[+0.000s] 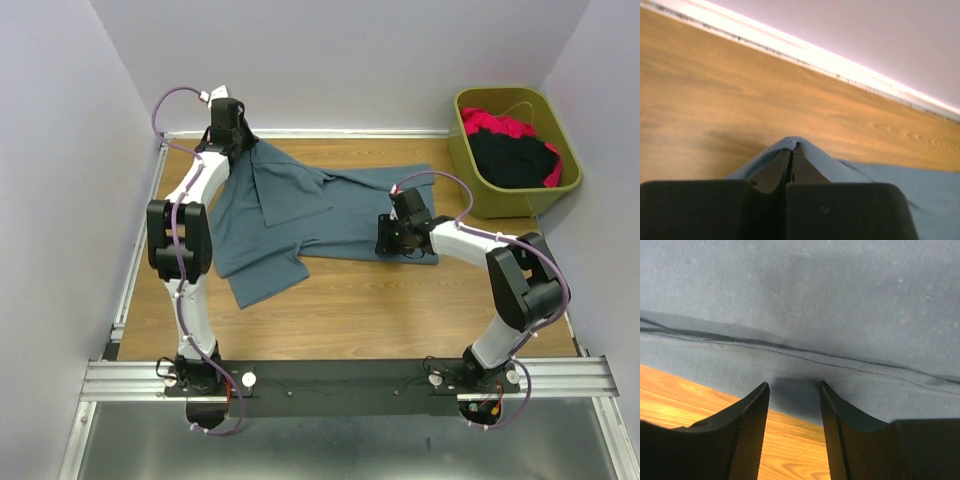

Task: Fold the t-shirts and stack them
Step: Flatten the tshirt out

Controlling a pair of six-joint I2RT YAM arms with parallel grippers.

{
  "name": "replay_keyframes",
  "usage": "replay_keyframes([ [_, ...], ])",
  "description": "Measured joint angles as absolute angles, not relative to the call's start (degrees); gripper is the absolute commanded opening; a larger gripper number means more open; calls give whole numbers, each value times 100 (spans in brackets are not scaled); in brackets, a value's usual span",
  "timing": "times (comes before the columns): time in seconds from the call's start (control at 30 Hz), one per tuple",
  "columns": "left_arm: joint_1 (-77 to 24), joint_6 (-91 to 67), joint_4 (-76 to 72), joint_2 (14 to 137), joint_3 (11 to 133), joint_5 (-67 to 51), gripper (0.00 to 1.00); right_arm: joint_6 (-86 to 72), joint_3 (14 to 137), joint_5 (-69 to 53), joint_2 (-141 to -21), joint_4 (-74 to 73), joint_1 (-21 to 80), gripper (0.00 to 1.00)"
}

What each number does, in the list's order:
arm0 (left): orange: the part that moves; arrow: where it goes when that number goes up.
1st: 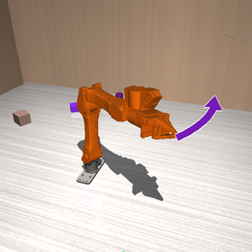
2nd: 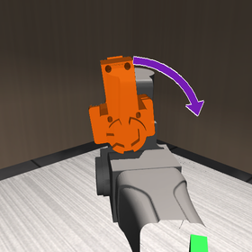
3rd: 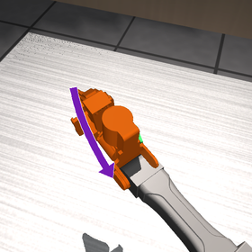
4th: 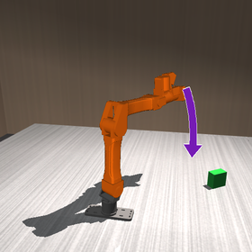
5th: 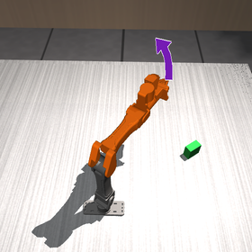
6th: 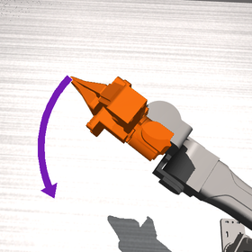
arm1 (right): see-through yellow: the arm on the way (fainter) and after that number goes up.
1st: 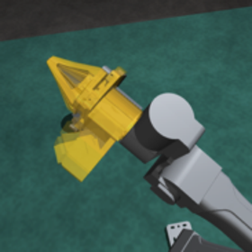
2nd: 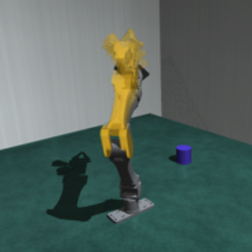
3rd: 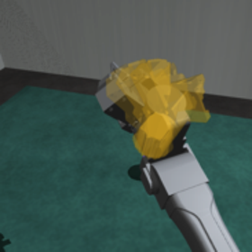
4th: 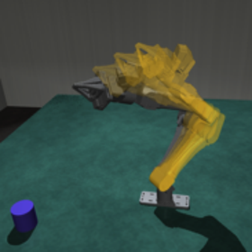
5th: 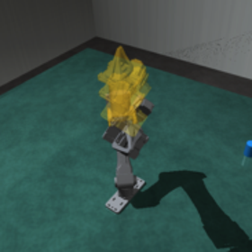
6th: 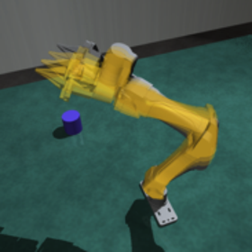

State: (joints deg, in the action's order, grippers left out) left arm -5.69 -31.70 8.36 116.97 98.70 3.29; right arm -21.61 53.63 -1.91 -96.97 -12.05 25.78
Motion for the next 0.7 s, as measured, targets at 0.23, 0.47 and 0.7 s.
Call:
replay_keyframes([
  [0.23,-268,-3586,668,12632,10864,224,39,-2152,5286,-183,-9494,-1411,2578,55],
  [0.47,-43,-3452,279,12772,11384,176,80,-2049,5253,-165,-8941,-1658,2578,55],
  [0.7,-113,-3026,204,10739,8862,-1,80,-1594,5485,-316,-8910,-1782,2578,62],
])
